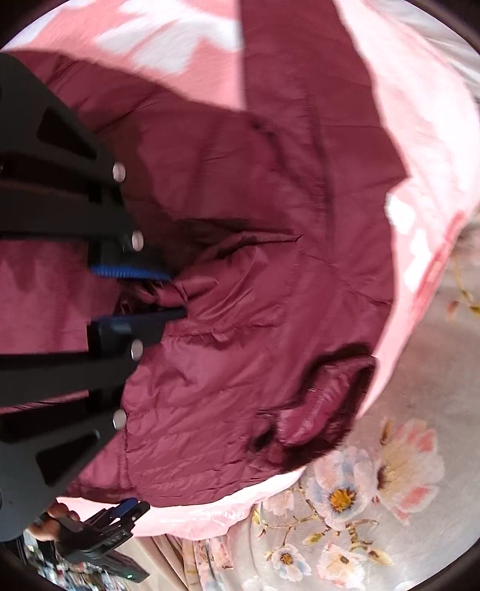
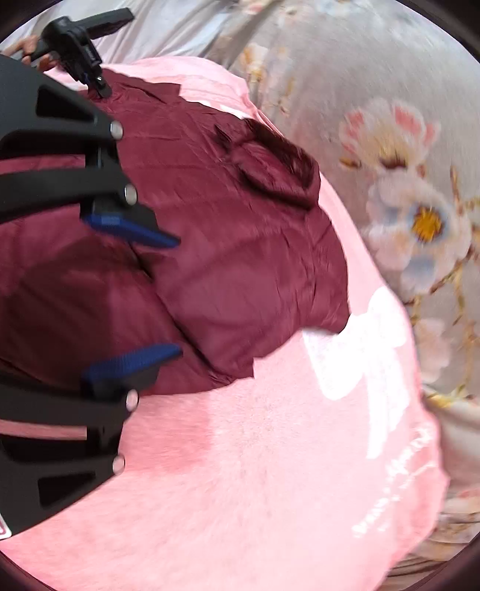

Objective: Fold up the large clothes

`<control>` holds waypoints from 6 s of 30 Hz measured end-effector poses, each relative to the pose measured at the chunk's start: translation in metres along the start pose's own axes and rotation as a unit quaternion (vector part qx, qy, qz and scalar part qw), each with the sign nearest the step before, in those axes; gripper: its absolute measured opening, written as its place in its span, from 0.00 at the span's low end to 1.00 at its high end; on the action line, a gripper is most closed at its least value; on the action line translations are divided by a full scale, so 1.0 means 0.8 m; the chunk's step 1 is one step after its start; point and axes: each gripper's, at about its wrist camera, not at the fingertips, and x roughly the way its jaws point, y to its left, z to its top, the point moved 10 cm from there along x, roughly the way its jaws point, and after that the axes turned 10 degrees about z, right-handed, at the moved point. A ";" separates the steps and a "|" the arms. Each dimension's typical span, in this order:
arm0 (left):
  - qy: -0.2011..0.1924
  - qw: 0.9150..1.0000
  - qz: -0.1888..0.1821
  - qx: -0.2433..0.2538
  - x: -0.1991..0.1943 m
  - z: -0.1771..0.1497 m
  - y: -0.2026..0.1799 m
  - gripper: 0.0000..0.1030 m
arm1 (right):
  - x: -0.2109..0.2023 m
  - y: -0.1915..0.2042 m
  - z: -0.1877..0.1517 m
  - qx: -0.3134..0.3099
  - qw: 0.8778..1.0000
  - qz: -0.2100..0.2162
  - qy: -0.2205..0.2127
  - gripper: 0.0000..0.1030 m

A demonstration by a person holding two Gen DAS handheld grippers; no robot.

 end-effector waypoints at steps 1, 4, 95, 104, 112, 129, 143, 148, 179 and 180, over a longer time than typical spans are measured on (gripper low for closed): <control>-0.012 1.000 0.004 0.004 -0.006 0.007 0.001 0.10 | 0.007 -0.005 0.004 0.008 1.000 0.004 0.004 0.34; -0.050 0.998 0.023 0.018 -0.025 0.030 0.006 0.09 | 0.031 -0.011 0.018 0.039 0.999 0.021 0.015 0.03; -0.168 0.952 0.112 -0.229 -0.147 0.093 0.413 0.05 | 0.034 0.215 -0.221 -0.289 0.956 -0.036 0.042 0.64; -0.216 0.975 -0.023 0.046 -0.206 0.116 -0.001 0.05 | 0.024 0.209 -0.211 -0.271 0.962 -0.027 0.021 0.64; -0.076 0.980 -0.130 0.128 -0.103 -0.014 -0.183 0.53 | -0.019 0.164 -0.182 -0.203 0.979 -0.008 -0.008 0.64; -0.072 0.973 -0.120 -0.184 -0.094 0.036 0.101 0.87 | 0.052 0.165 -0.090 -0.104 0.993 0.041 0.038 0.68; -0.039 0.963 -0.160 -0.213 -0.067 0.059 0.087 0.83 | -0.037 0.225 0.059 -0.231 0.966 -0.032 -0.109 0.02; -0.028 0.969 -0.143 -0.198 -0.048 0.062 0.070 0.83 | -0.026 0.172 0.077 -0.210 0.972 -0.056 -0.091 0.02; 0.014 0.958 -0.092 -0.270 0.050 0.099 0.097 0.11 | -0.043 0.204 0.111 -0.252 0.964 0.011 -0.089 0.02; -0.005 0.960 -0.089 -0.265 0.037 0.106 0.103 0.09 | -0.046 0.198 0.110 -0.252 0.963 0.007 -0.092 0.01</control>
